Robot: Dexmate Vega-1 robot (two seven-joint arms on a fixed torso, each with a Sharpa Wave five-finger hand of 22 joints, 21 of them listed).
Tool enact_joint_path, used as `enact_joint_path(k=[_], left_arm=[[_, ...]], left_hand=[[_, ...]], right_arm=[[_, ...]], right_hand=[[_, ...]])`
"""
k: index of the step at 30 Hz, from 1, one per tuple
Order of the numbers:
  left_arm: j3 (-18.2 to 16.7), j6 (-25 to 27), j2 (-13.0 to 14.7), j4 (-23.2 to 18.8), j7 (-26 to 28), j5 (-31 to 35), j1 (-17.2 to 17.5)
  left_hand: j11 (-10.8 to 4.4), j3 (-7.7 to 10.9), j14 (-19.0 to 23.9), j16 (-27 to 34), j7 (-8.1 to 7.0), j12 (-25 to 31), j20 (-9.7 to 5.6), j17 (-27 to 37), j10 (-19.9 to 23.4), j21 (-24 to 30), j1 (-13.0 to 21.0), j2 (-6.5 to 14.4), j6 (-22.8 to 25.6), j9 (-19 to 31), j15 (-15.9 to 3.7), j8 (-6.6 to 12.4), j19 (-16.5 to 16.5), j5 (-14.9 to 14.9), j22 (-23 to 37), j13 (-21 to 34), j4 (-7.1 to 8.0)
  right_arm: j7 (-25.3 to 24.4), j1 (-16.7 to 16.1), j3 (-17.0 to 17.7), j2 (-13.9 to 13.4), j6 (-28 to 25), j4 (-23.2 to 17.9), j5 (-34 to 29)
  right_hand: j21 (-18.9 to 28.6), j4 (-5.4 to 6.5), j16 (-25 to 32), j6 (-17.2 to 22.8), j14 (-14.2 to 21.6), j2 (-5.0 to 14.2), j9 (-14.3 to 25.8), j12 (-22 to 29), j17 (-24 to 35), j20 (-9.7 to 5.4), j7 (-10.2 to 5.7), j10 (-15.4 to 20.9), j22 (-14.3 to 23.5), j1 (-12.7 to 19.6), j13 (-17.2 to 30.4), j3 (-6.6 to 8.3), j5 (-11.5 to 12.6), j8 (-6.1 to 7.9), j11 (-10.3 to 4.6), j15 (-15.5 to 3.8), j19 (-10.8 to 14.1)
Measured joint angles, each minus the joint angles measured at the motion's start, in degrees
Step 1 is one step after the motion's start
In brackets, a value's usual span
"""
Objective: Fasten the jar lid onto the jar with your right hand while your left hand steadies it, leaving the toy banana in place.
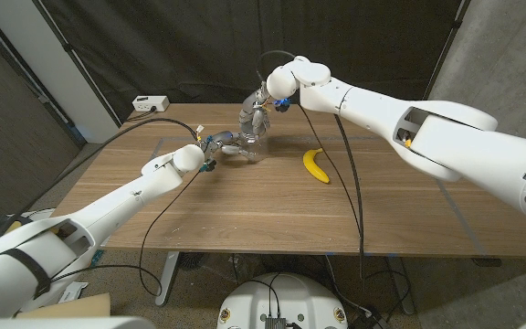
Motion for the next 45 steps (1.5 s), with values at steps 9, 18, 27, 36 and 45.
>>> enact_joint_path(k=[9, 18, 27, 36, 45], left_arm=[[0.13, -0.12, -0.13, 0.37, 0.07, 0.0, -0.19], [0.2, -0.12, -0.13, 0.41, 0.02, -0.01, -0.3], [0.33, -0.34, -0.13, 0.7, -0.18, 0.08, -0.54], [0.38, -0.54, -0.25, 1.18, -0.19, 0.14, -0.7], [0.39, -1.03, -0.46, 1.66, -0.08, 0.32, -0.89]], left_hand=[[0.0, 0.0, 0.0, 0.0, -0.01, -0.31, -0.06, -0.07, 0.0, 0.0, 0.0, 0.0, 0.01, 0.0, -0.01, -0.41, -0.06, 0.01, 0.0, 0.0, 0.0], [0.0, 0.0, 0.0, -0.01, -0.02, -0.61, -0.12, -0.05, 0.01, 0.0, 0.0, 0.0, 0.02, -0.02, -0.02, -0.7, -0.11, 0.02, 0.01, -0.03, 0.0], [0.0, 0.0, 0.0, -0.47, -0.07, -1.08, -0.16, -0.05, 0.01, 0.0, 0.0, 0.0, 0.07, -0.03, -0.02, -0.86, -0.15, 0.03, 0.03, -0.1, 0.0], [0.1, 0.0, -0.09, -0.46, -0.07, -1.13, -0.03, -0.04, 0.11, 0.0, 0.0, 0.0, 0.08, -0.05, -0.12, -1.08, -0.47, 0.03, 0.04, -0.37, 0.0], [0.1, 0.14, -0.08, -0.46, -0.05, -1.5, -0.03, -0.02, 0.12, 0.0, 0.0, 0.0, 0.1, 0.27, -0.13, -1.55, -0.47, 0.09, 0.05, -0.36, -0.14]], right_arm=[[-0.85, -2.31, 2.11, -0.49, -6.97, -1.78, 3.03], [-0.6, -3.23, 3.31, -0.39, -18.13, -3.27, 6.64], [1.58, -1.8, 2.04, 1.51, -30.75, -3.29, 9.71], [1.66, -0.98, 0.93, 2.79, -41.27, -2.34, 13.64], [-0.88, -0.37, -0.48, 5.34, -47.7, 2.13, 19.63]], right_hand=[[0.9, 0.32, 0.0, -0.19, 2.78, 0.01, -0.05, 1.12, -0.52, -0.1, 0.21, 1.27, -0.17, -0.01, -0.14, -0.32, -0.21, 0.46, 1.27, 0.07, 2.57], [1.5, 0.52, -0.56, -0.25, 5.43, 0.03, 0.31, 1.49, -0.92, -0.61, 0.89, 3.45, -0.17, -0.04, -0.46, -0.52, -0.99, 0.71, 2.61, -0.51, 4.3], [1.95, 3.42, -1.99, -0.89, 10.21, 1.8, 1.0, 0.37, -0.76, 1.02, 7.9, 2.85, -0.43, -5.72, -0.55, -3.42, -3.05, -0.98, 3.18, -2.47, 6.37], [2.75, 5.78, -2.26, -2.6, 15.66, 2.63, 1.38, 1.36, -0.78, 2.69, 7.63, 5.35, -0.43, -13.48, 0.27, -5.77, -3.78, -2.3, 7.44, -0.09, 10.3], [4.24, 8.81, -1.54, 0.74, 30.87, -2.08, 2.22, 4.39, -2.69, 2.57, 7.11, 21.38, -0.69, -20.18, -1.21, -8.8, -3.25, -1.72, 7.33, 1.16, 20.55]])
